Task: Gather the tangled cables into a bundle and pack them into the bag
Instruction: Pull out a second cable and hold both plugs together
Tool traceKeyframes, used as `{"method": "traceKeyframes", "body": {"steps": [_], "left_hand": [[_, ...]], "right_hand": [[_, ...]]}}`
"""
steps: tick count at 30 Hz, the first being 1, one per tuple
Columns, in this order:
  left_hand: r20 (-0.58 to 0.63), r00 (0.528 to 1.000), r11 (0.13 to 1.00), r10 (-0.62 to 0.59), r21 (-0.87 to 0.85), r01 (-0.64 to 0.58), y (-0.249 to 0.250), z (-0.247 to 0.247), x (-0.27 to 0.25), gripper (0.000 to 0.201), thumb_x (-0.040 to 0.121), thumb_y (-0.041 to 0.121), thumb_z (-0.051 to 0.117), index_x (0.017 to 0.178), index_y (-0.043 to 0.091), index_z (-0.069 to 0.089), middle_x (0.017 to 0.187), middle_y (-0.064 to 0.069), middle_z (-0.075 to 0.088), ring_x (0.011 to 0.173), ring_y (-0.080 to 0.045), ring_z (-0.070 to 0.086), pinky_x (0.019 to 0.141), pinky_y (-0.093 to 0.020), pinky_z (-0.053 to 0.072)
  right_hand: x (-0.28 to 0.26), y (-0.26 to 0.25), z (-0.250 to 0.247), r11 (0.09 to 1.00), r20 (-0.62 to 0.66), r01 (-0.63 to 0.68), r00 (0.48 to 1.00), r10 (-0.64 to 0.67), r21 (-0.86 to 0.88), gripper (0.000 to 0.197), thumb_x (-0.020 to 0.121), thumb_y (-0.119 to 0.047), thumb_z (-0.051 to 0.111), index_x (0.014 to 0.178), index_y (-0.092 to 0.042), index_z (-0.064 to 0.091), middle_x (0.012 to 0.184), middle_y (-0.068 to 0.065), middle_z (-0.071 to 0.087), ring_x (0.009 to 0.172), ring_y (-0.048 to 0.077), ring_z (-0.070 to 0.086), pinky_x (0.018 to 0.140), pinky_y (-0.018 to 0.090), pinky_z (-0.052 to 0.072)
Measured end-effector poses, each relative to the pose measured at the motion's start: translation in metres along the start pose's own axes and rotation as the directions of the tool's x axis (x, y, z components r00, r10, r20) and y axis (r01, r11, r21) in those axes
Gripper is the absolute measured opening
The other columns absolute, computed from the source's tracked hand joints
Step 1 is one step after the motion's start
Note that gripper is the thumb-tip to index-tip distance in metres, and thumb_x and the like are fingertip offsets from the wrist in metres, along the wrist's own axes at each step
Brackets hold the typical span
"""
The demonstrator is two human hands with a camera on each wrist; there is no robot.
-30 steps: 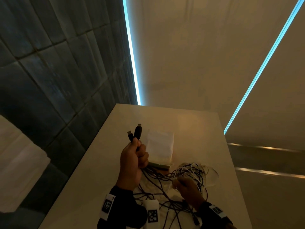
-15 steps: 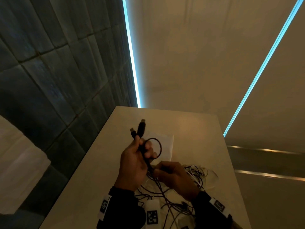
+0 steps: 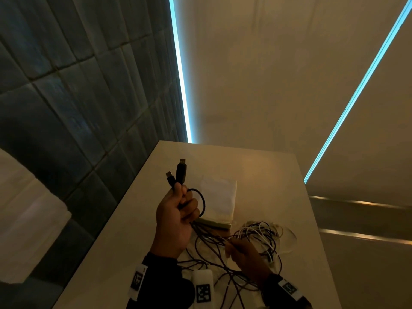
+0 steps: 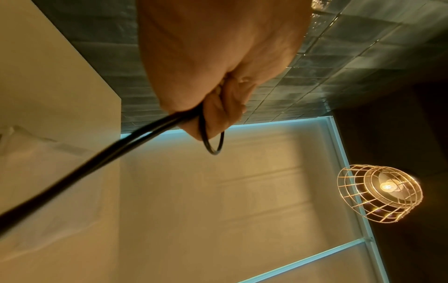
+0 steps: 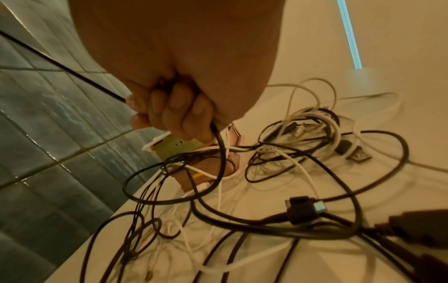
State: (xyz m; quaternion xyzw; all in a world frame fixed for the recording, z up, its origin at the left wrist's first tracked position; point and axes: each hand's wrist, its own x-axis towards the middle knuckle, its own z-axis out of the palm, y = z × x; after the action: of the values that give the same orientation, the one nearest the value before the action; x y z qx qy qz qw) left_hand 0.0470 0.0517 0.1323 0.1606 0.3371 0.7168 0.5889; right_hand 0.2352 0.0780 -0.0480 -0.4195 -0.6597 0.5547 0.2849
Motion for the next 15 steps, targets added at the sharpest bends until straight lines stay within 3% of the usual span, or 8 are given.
{"method": "traceKeyframes", "body": {"steps": [5, 10, 12, 15], "left_hand": [[-0.038, 0.999, 0.999, 0.027, 0.025, -0.026, 0.006, -0.002, -0.002, 0.033, 0.103, 0.024, 0.032, 0.076, 0.011, 0.044, 0.057, 0.005, 0.032, 0.039, -0.005, 0.024, 0.038, -0.019, 0.026], [-0.084, 0.996, 0.995, 0.026, 0.1, -0.018, 0.01, -0.004, -0.003, 0.033, 0.104, 0.024, 0.033, 0.076, 0.011, 0.043, 0.055, 0.005, 0.032, 0.039, -0.006, 0.025, 0.038, -0.02, 0.025], [-0.122, 0.992, 0.986, 0.012, 0.166, 0.009, 0.008, -0.005, -0.002, 0.032, 0.104, 0.025, 0.033, 0.076, 0.012, 0.042, 0.056, 0.004, 0.033, 0.042, -0.008, 0.028, 0.04, -0.02, 0.025], [-0.18, 0.984, 0.97, -0.015, 0.236, 0.058, 0.004, -0.004, 0.0, 0.032, 0.104, 0.026, 0.033, 0.077, 0.013, 0.041, 0.062, 0.0, 0.04, 0.051, -0.013, 0.037, 0.047, -0.024, 0.027]], "right_hand": [[0.001, 0.013, 0.002, 0.999, 0.007, -0.034, 0.999, 0.034, -0.024, 0.036, 0.099, -0.017, 0.048, 0.065, -0.015, 0.059, 0.052, -0.01, 0.044, 0.05, 0.001, 0.04, 0.052, 0.017, 0.032], [-0.003, 0.023, -0.005, 0.979, -0.072, -0.2, 0.978, 0.197, -0.046, 0.045, 0.099, -0.013, 0.045, 0.058, -0.025, 0.058, 0.055, -0.01, 0.048, 0.055, 0.011, 0.043, 0.056, 0.029, 0.036], [0.001, -0.001, -0.008, 0.982, -0.144, -0.191, 0.971, 0.191, 0.014, 0.033, 0.098, -0.014, 0.048, 0.068, -0.015, 0.061, 0.056, -0.005, 0.046, 0.05, 0.011, 0.041, 0.049, 0.032, 0.034], [0.012, -0.067, -0.016, 0.965, -0.211, -0.086, 0.967, 0.141, 0.248, 0.023, 0.096, -0.016, 0.052, 0.086, 0.003, 0.058, 0.056, 0.003, 0.04, 0.042, 0.01, 0.033, 0.039, 0.023, 0.026]]}}
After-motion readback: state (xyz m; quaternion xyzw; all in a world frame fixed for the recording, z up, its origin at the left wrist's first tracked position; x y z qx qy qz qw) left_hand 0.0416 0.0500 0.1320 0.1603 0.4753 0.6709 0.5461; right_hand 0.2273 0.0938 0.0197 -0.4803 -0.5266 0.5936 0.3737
